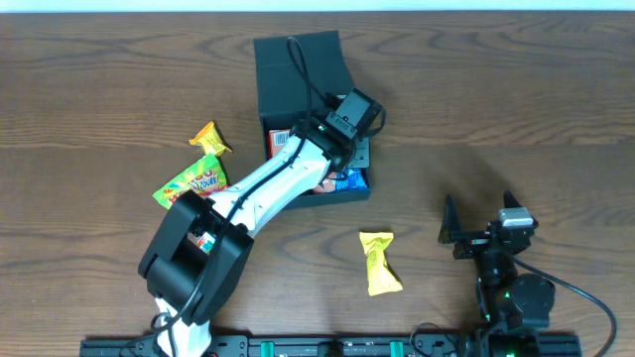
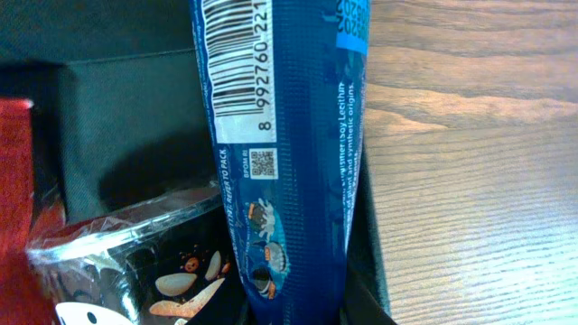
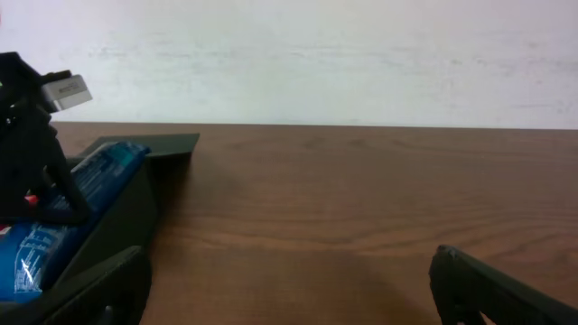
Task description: Pack container
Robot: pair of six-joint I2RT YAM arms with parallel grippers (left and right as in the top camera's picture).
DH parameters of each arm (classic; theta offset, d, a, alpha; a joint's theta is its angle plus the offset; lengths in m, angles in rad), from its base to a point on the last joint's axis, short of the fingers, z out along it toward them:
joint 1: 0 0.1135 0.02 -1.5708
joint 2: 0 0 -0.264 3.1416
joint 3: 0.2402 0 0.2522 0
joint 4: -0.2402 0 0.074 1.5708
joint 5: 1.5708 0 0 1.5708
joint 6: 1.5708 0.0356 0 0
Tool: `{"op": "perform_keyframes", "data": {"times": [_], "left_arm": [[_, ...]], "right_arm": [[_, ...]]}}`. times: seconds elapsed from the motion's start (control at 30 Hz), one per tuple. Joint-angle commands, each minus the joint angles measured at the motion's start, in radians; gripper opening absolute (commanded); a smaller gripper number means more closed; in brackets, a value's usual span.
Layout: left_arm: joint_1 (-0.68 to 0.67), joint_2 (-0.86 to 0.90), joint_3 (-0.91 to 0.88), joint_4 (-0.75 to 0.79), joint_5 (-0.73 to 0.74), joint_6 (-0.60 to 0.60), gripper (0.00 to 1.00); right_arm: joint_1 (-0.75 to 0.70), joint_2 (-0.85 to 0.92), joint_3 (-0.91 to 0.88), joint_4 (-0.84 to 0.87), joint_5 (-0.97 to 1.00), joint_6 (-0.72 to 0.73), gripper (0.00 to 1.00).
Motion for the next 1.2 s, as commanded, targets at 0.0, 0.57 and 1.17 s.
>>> {"op": "perform_keyframes", "data": {"times": [0.0, 0.57, 1.17], "left_arm": [[-0.003, 0.006, -0.006, -0.017, -0.051, -0.070, 0.07], [-0.019, 0.006, -0.106, 0.118, 0.113, -0.029, 0.09], [-0.002, -0.001, -0.098, 0.080, 0.087, -0.026, 0.19]], "right_arm": [[-0.015, -0.002, -0.002, -0.005, 0.003, -0.011, 0.99], [-0.015, -0.002, -0.002, -0.005, 0.003, -0.011, 0.99], [-0.015, -0.002, -0.002, -0.005, 0.003, -0.011, 0.99]]}}
